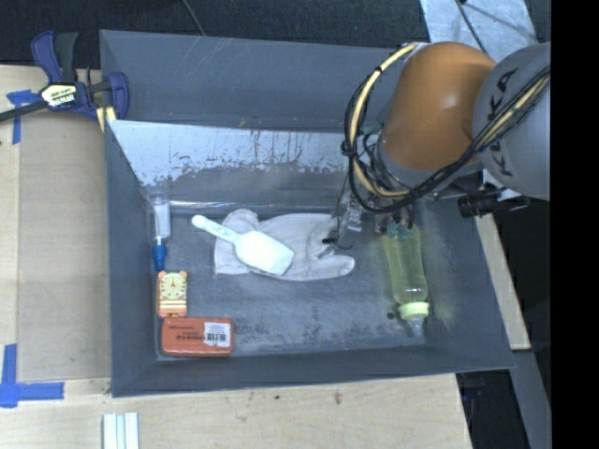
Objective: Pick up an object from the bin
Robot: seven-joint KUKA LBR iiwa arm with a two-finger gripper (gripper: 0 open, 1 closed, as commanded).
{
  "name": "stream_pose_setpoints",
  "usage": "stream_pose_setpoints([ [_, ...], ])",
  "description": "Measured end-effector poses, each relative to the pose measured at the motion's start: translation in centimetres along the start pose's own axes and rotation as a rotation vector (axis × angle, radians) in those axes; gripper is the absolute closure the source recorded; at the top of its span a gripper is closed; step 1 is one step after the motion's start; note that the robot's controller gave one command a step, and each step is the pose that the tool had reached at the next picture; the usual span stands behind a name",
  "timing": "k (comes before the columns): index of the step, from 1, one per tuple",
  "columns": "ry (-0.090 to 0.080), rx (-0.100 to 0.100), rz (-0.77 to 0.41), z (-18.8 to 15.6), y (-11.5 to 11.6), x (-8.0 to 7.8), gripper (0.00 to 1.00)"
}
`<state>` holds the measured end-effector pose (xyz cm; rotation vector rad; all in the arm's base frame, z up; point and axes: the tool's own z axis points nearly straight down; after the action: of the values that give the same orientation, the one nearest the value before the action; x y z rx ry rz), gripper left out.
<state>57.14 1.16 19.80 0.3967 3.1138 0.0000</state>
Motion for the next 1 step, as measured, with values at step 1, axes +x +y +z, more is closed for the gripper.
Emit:
stream_pose_setpoints([
  [1,0.0,0.0,0.0,0.01,-0.01,0.0,1.0],
])
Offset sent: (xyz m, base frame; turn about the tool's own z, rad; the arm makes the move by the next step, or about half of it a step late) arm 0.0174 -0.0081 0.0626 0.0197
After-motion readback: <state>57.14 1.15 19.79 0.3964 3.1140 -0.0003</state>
